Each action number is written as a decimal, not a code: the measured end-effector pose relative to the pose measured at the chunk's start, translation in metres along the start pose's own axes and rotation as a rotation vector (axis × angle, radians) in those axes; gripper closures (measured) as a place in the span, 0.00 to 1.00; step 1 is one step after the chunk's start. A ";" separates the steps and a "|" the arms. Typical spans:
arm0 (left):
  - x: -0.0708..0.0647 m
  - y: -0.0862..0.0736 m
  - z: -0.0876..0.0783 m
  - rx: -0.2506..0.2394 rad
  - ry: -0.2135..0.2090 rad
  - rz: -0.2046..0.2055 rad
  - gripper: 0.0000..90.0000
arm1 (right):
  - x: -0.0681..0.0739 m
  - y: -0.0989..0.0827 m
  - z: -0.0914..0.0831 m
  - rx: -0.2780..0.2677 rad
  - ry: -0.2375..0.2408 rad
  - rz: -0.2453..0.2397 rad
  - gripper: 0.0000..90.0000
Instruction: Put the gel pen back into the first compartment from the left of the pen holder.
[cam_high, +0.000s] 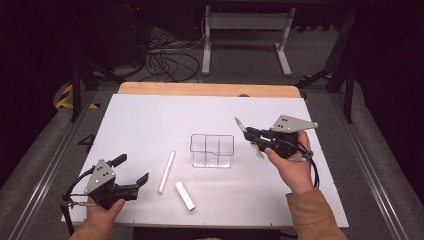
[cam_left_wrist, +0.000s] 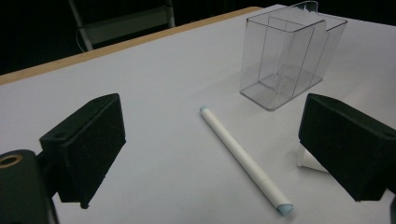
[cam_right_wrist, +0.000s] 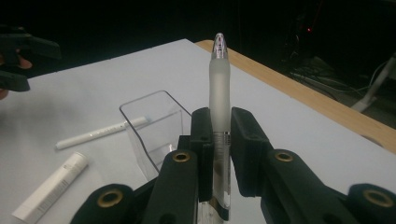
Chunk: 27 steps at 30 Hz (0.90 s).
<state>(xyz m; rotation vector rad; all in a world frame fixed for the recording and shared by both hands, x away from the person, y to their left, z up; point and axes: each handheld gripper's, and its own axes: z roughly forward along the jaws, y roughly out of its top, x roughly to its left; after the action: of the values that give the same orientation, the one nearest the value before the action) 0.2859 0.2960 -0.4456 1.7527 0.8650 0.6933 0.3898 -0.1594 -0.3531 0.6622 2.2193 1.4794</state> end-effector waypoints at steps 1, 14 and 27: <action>0.000 0.000 0.000 0.001 -0.001 0.000 0.09 | 0.002 0.003 0.001 -0.005 0.008 -0.003 0.90; 0.000 0.000 0.000 0.000 0.004 -0.003 0.08 | 0.017 0.021 0.026 -0.030 0.088 -0.007 0.90; 0.000 0.000 0.000 0.003 0.005 -0.005 0.08 | 0.025 0.029 0.051 -0.056 0.130 0.005 0.90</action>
<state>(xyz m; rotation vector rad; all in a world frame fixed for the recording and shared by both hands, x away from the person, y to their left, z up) 0.2863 0.2960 -0.4460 1.7518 0.8746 0.6937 0.4028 -0.0970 -0.3463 0.5698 2.2633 1.6233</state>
